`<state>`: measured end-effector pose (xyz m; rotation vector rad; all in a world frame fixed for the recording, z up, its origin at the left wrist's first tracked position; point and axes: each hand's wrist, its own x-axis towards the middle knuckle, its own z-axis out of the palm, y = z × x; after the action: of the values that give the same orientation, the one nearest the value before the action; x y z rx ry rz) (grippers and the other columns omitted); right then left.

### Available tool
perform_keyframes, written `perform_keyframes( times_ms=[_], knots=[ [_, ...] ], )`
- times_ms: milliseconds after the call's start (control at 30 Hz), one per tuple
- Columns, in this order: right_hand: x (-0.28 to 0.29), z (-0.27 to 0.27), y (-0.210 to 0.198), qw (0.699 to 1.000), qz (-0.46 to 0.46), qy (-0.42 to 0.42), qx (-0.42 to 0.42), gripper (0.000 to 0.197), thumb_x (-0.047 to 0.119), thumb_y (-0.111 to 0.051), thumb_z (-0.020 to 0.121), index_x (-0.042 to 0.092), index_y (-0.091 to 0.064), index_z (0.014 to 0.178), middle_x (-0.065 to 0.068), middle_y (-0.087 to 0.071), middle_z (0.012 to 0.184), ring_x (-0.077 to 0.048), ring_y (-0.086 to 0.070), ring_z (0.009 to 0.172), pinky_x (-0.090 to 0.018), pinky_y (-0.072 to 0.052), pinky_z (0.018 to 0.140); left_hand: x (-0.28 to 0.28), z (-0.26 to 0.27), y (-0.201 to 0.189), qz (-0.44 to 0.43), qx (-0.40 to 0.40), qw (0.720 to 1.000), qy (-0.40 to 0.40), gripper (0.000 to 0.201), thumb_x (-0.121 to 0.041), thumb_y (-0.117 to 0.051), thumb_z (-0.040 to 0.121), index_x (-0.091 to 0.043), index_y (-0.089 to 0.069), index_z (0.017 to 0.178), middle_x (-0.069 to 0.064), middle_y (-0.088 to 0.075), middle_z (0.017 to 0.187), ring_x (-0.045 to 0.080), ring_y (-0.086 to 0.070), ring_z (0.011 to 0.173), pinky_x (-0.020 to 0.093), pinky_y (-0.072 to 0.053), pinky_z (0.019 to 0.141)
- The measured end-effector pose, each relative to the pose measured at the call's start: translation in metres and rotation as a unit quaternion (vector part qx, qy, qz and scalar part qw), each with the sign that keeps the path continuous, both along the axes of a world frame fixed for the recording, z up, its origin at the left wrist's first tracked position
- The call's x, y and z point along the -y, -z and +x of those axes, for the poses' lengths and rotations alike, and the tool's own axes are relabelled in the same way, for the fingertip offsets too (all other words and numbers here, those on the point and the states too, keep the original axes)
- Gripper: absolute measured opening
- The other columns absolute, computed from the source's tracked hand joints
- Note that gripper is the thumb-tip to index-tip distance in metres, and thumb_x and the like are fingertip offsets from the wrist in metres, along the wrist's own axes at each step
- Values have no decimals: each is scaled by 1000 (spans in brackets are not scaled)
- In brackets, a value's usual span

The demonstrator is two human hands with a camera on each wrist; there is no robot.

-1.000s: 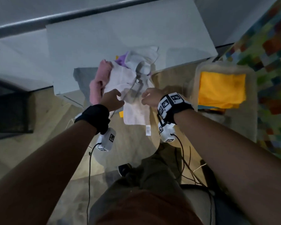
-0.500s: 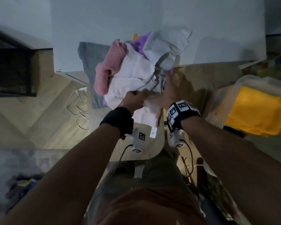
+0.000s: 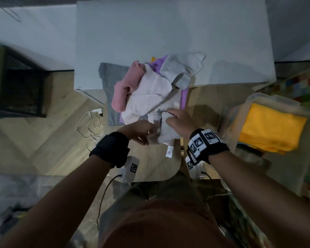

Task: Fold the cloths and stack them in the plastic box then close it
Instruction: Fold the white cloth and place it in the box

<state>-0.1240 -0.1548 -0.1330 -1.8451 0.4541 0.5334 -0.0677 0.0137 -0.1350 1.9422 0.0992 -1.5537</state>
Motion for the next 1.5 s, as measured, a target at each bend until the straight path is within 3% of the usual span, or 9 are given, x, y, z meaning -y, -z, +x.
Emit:
perform_keyframes(
  times_ms=[200, 467, 600, 733, 867, 1000, 1200, 1333, 1500],
  knots=[
    [-49, -28, -19, 999, 12, -37, -29, 48, 10, -59, 81, 13, -60, 129, -7, -61, 117, -21, -58, 107, -29, -47, 83, -36, -28, -16, -136, 6, 974, -180, 39, -45, -57, 91, -17, -63, 117, 5, -68, 104, 16, -66, 89, 36, -54, 90],
    [-81, -62, -37, 1000, -13, -1, 13, 6, 12, -64, 79, 7, -62, 79, -6, -59, 74, -16, -55, 68, -24, -40, 56, -83, -59, -22, -136, 170, 950, -223, 22, -20, -57, 95, -8, -62, 113, 10, -61, 81, 22, -58, 75, 34, -54, 72],
    [-83, -79, -30, 994, -78, 25, 66, 31, 7, -62, 76, 17, -36, 63, 2, -31, 63, -12, -33, 60, -29, -24, 53, -109, -76, -15, -67, 278, 944, -165, 42, -47, -67, 79, -5, -69, 81, 12, -71, 73, 25, -65, 66, 40, -58, 74],
    [-84, -96, -16, 991, -114, -4, 71, 37, 2, -63, 76, 19, -34, 61, 3, -30, 61, -10, -30, 57, -29, -23, 54, -117, -97, -13, -27, 432, 900, -41, 39, -37, -67, 87, 0, -63, 74, 17, -55, 73, 28, -55, 77, 30, -33, 63],
    [-83, -111, -4, 993, -102, -67, 4, 37, 1, -68, 71, 18, -50, 98, 3, -50, 85, -16, -48, 76, -25, -39, 56, -110, -111, -11, -86, 459, 884, -17, 29, -32, -48, 89, -5, -55, 84, 13, -56, 76, 27, -54, 77, 30, -31, 63],
    [-86, -113, -6, 994, -5, -98, 42, 75, 22, -72, 72, 44, -38, 134, 2, -47, 133, -11, -45, 122, -33, -45, 95, -92, -123, -14, -133, 450, 883, 1, 20, -21, -48, 94, -20, -58, 111, 3, -68, 86, 20, -63, 78, 30, -46, 73],
    [-73, -92, -21, 994, 1, -35, 106, 24, 32, -63, 72, 11, -56, 82, 2, -54, 68, -10, -50, 65, -29, -39, 62, -77, -124, -29, -153, 514, 844, 8, 16, -27, -55, 94, -19, -59, 107, -2, -62, 71, 8, -54, 61, 29, -39, 60],
    [-63, -79, -28, 991, 25, 25, 129, 20, 26, -61, 75, 13, -47, 72, 4, -45, 64, -13, -44, 64, -32, -36, 63, -81, -112, -41, -140, 502, 853, -3, 27, -41, -68, 88, -16, -59, 94, -2, -54, 59, 5, -45, 50, 17, -31, 50],
    [-55, -64, -38, 987, 47, 76, 131, 11, 30, -57, 76, 22, -50, 74, 3, -53, 70, -15, -51, 71, -34, -40, 68, -113, -98, -37, -69, 463, 874, 126, 23, -29, -69, 86, -9, -63, 76, 3, -55, 64, 15, -48, 57, 29, -35, 59]
  ],
)
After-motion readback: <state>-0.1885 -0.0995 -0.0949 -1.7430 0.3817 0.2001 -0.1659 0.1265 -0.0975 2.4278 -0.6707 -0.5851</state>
